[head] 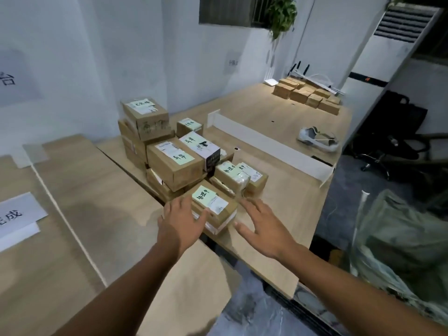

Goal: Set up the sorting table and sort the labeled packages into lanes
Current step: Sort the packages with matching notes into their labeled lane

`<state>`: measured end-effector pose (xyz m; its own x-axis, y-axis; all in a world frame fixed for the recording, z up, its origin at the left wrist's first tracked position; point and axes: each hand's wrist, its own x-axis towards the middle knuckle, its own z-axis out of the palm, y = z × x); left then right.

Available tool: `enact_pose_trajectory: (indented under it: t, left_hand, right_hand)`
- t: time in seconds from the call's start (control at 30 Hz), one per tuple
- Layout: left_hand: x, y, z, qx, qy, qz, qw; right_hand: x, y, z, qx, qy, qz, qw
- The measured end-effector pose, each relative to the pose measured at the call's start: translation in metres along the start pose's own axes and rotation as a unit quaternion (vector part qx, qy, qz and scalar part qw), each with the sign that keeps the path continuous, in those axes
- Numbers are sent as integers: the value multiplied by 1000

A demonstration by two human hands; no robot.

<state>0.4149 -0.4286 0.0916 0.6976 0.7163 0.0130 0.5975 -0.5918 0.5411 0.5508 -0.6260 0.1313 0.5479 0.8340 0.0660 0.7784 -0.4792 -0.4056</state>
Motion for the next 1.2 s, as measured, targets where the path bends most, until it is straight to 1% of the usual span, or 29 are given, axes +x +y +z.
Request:
enact_pose_trajectory:
  t: [0.1,0.2,0.27,0.4,0.47,0.5,0.57,0.67,0.73,0.8,0.93,1.0,1.1,1.2]
  left_hand:
    - [33,-4,23,-41,13,-42,998]
    - [58,-14,59,-76,5,-108,991]
    - [72,-19,84,-97,9,-152,984]
    - [92,-20,132,-118,14,-236,965]
    - [101,-15,152,-129,24,-268,954]
    - [107,-12,161,-142,25,-274,951]
    - [118,-4,176,-191,23,-278,941]
    - [128,6,194,-265,36,-301,915]
    - [129,8,202,-289,59,-318,901]
    - [130,7,204,-305,66,-327,892]
    - [131,9,196,-304,42,-334,891]
    - [125,10,189,-291,34,-337,894]
    - [100,9,173,-286,52,-341,894]
    - [58,3,144,-278,86,-332,897]
  right_hand:
    - [56,25,17,34,-29,-19,999]
    - [109,54,47,46,-83,-37,995]
    - [142,75,70,39,-111,-58,991]
    - [199,114,116,13,-165,-73,983]
    - [218,128,134,-8,-177,-88,980]
    - [226,134,141,-11,-178,-98,979]
    - [239,144,154,23,-194,-95,976]
    - [248,159,171,70,-227,-85,968]
    - [250,166,179,87,-245,-81,962]
    - [251,172,184,111,-255,-71,958]
    - [253,173,177,161,-267,-79,947]
    - [249,171,170,167,-261,-89,947]
    - [233,156,157,165,-239,-126,948]
    - [211,122,145,187,-240,-174,937]
